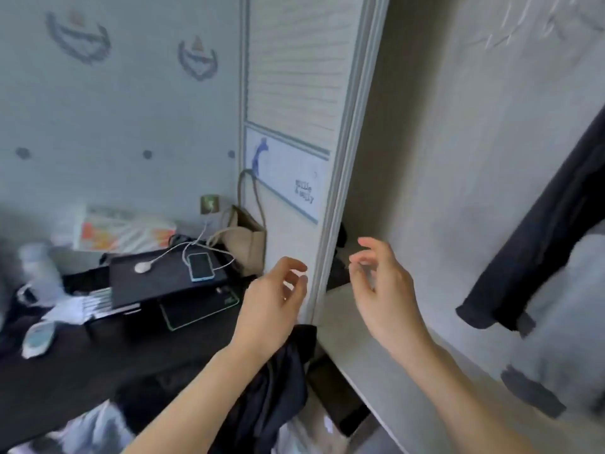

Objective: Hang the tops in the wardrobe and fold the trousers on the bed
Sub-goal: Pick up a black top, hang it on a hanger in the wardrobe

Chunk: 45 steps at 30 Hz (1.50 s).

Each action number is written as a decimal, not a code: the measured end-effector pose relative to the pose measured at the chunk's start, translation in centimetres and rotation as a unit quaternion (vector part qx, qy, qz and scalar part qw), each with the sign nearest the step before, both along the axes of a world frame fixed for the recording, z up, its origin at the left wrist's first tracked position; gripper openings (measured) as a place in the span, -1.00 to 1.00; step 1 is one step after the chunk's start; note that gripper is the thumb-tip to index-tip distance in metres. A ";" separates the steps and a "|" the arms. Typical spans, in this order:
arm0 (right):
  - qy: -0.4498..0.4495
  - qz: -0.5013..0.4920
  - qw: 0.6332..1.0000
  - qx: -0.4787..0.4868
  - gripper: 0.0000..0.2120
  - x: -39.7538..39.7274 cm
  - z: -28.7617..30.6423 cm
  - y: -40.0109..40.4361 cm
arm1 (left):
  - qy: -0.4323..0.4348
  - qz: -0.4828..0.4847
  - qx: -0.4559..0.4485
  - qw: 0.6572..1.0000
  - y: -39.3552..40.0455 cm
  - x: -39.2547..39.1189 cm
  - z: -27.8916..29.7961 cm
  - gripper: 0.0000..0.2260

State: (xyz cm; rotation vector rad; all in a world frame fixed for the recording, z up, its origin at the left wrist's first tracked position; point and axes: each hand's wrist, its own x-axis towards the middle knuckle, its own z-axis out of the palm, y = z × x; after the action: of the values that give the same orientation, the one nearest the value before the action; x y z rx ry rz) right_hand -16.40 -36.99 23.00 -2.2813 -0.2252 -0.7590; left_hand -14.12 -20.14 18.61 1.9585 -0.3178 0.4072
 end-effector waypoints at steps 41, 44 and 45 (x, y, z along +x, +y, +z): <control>0.551 0.330 0.720 -0.264 -0.76 -12.2 -49.5 73.8 | 0.570 0.454 -0.084 0.679 64.7 -38.2 -47.0 -0.75; 0.572 0.330 0.694 -0.288 -0.92 -9.5 -55.6 76.8 | 0.590 0.437 -0.091 0.673 67.1 -35.6 -52.1 -0.70; 0.581 0.326 0.686 -0.293 -0.92 -8.9 -57.1 77.7 | 0.594 0.433 -0.088 0.672 67.9 -34.9 -53.8 -0.68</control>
State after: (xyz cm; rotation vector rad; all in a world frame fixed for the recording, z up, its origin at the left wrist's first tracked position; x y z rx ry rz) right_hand -25.31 40.75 -34.13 -2.4739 -0.6591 1.3147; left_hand -49.02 47.79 -35.17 1.6536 1.4836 -0.3271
